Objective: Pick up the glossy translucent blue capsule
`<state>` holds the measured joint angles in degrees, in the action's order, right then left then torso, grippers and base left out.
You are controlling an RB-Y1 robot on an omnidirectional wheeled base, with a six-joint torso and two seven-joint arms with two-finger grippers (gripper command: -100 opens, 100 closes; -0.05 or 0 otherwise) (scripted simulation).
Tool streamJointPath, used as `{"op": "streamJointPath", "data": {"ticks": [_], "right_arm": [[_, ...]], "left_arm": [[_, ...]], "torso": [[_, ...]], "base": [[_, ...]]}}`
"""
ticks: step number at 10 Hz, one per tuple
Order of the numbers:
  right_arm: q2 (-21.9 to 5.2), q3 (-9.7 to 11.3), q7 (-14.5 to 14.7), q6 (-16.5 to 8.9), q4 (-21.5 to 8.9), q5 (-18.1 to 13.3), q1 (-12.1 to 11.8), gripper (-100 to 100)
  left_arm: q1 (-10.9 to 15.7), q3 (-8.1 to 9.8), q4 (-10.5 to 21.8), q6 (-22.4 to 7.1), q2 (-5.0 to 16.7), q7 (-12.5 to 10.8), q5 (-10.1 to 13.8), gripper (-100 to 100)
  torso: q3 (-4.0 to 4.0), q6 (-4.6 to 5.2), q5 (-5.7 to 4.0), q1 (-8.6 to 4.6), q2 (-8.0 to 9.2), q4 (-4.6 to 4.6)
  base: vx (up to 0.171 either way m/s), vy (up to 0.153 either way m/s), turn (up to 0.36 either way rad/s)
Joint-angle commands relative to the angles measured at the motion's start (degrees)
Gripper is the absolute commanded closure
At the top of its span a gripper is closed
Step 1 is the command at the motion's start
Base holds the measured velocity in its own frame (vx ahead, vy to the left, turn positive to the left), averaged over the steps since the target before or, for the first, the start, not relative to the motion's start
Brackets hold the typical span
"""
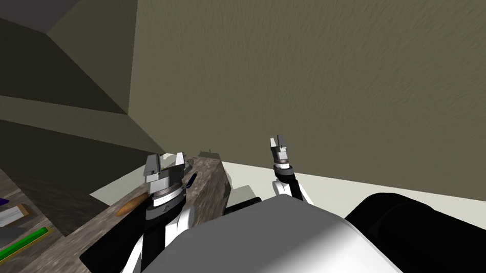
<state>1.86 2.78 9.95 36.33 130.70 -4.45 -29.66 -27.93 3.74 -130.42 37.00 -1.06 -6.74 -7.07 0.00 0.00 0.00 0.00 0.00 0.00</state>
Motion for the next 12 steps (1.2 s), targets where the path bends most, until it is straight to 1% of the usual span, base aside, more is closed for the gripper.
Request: {"op": "streamJointPath", "data": {"ticks": [1, 3, 6, 7, 9, 10, 11, 12], "right_arm": [[0.0, 0.0, 0.0, 0.0, 0.0, 0.0, 0.0, 0], [0.0, 0.0, 0.0, 0.0, 0.0, 0.0, 0.0, 0], [0.0, 0.0, 0.0, 0.0, 0.0, 0.0, 0.0, 0], [0.0, 0.0, 0.0, 0.0, 0.0, 0.0, 0.0, 0], [0.0, 0.0, 0.0, 0.0, 0.0, 0.0, 0.0, 0], [0.0, 0.0, 0.0, 0.0, 0.0, 0.0, 0.0, 0], [0.0, 0.0, 0.0, 0.0, 0.0, 0.0, 0.0, 0], [0.0, 0.0, 0.0, 0.0, 0.0, 0.0, 0.0, 0]], "left_arm": [[0.1, 0.47, -0.3, -1.5, 2.1, -0.5, 0.7, -100], [0.3, 1.17, -0.8, -3.8, 3.9, -1.3, 1.7, -100], [0.7, 2.70, -1.6, -8.5, 6.2, -3.0, 3.9, -100], [0.7, 2.70, -1.6, -8.9, 6.2, -3.0, 3.9, -100], [1.0, 3.96, -2.1, -12.6, 7.2, -4.4, 5.8, -100], [1.0, 3.96, -2.1, -13.2, 7.2, -4.4, 5.8, -100], [1.2, 4.64, -2.4, -15.2, 7.5, -5.3, 6.9, -100], [1.2, 4.64, -2.4, -15.6, 7.5, -5.3, 6.9, -100]], "torso": [[0.00, 0.00, 0.00, 0.00, 0.00, 0.00], [0.05, -0.01, -0.01, -0.02, 0.09, 0.02], [0.08, -0.01, -0.01, -0.04, 0.13, 0.03], [0.07, -0.01, -0.01, -0.06, 0.11, 0.03], [0.04, 0.00, -0.01, -0.04, 0.07, 0.02], [0.04, -0.01, -0.01, -0.04, 0.07, 0.02], [0.04, 0.01, -0.01, -0.05, 0.06, 0.01], [0.03, 0.00, -0.01, -0.04, 0.05, 0.01]], "base": [[-0.015, -0.009, 0.043], [-0.033, -0.014, 0.056], [-0.033, -0.016, 0.071], [-0.019, -0.013, 0.022], [-0.018, -0.011, 0.077], [-0.015, -0.012, 0.027], [-0.012, -0.010, 0.047], [-0.008, -0.008, 0.037]]}}
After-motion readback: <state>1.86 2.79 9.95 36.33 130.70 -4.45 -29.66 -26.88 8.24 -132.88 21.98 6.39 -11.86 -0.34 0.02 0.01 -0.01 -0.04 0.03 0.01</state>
